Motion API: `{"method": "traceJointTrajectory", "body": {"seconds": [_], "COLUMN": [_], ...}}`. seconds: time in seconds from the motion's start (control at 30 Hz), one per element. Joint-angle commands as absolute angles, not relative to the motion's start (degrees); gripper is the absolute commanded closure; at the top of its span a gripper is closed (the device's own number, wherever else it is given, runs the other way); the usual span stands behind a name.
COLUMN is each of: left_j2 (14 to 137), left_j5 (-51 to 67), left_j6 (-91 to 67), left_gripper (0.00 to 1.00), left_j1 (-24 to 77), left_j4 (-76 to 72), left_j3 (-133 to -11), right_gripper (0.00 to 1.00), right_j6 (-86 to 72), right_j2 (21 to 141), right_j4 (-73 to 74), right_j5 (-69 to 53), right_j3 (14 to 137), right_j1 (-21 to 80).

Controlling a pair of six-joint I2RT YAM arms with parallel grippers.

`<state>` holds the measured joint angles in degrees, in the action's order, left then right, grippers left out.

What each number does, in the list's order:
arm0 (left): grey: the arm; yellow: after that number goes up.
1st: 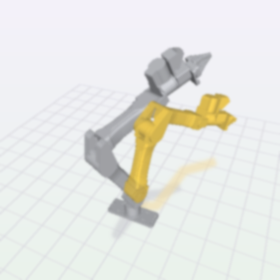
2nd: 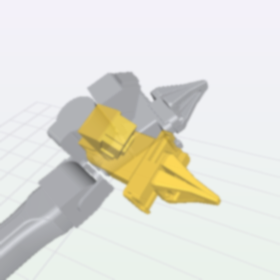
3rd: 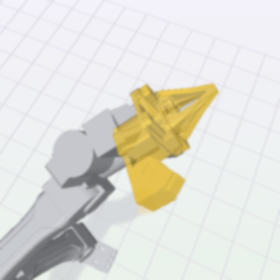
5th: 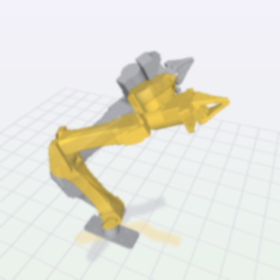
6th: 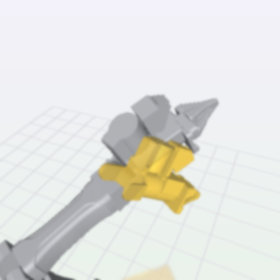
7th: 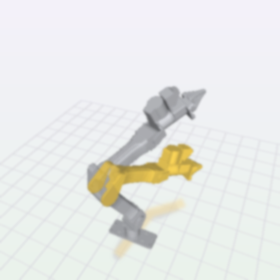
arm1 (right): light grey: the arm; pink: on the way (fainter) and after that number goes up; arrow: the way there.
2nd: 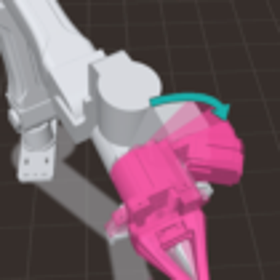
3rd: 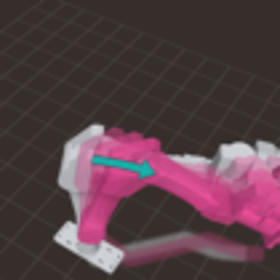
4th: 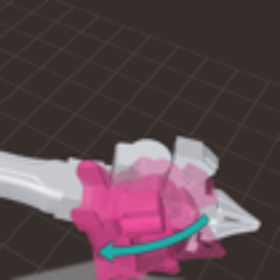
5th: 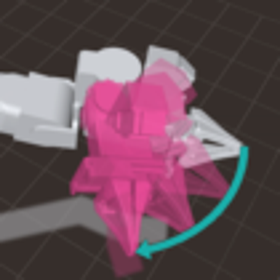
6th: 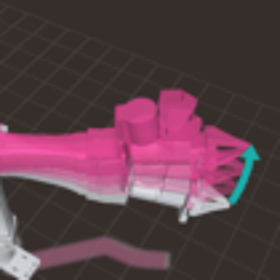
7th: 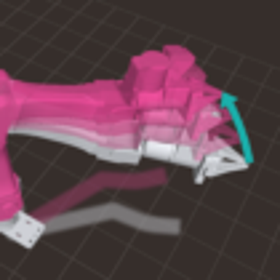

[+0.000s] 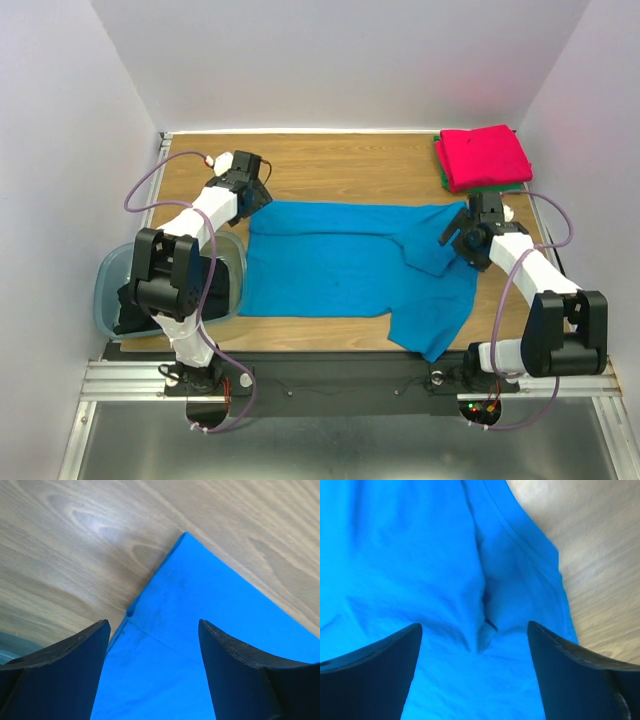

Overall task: Fold and stack the t-shirts
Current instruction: Fold the tshirt

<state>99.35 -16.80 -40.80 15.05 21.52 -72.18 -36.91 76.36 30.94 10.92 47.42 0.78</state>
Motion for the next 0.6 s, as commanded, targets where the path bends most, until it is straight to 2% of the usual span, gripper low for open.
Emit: {"method": "traceJointTrajectory", "body": {"seconds": [0.0,0.2,0.43,0.57], "left_j2": [96.3,100.2,107.4,111.3], "left_j5": [-19.3,-15.1,-11.0,-10.5], "left_j6": [-39.9,-38.6,-38.6,-38.8], "left_gripper": [0.16,0.15,0.15,0.15], "left_j1": [17.0,19.3,20.1,20.0], "left_j4": [23.9,22.9,18.4,17.5], "left_j3": [-77.1,-82.4,-82.9,-83.1], "right_gripper": [0.00,0.00,0.00,0.00], "right_j6": [-35.9,-34.6,-29.6,-25.7], "right_j2": [74.4,81.5,95.9,103.4], "right_j4": [30.8,27.3,18.6,17.5], "right_j5": [12.5,7.3,-1.4,1.7], "right_j3": [53.8,60.6,68.0,71.5], "right_j1": [0.6,0.6,0.7,1.2]}}
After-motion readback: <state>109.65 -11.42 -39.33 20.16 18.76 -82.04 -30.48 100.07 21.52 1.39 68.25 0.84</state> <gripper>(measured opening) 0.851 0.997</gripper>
